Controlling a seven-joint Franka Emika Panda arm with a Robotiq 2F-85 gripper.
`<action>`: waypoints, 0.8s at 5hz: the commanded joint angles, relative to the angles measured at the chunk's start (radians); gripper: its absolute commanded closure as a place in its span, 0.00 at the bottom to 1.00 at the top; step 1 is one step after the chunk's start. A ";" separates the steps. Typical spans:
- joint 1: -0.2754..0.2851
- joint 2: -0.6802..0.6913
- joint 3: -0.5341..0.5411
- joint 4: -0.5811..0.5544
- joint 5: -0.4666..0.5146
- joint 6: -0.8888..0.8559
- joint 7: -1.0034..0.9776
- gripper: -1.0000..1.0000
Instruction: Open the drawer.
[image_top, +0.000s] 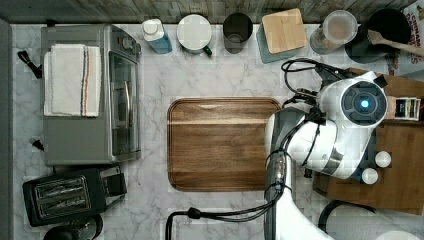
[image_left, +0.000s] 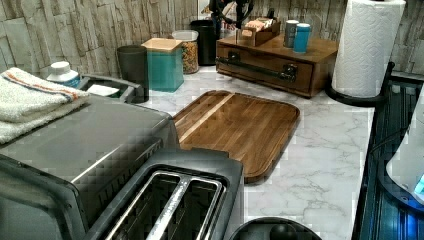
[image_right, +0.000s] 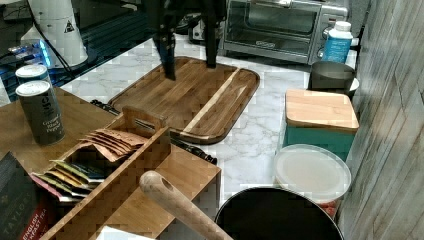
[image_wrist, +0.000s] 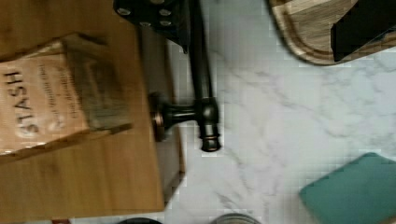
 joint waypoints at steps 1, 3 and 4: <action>0.005 0.017 0.009 -0.031 -0.082 0.016 -0.046 0.00; -0.014 0.021 0.018 -0.062 -0.107 0.027 -0.048 0.00; -0.008 0.022 0.000 -0.101 -0.146 0.083 -0.041 0.00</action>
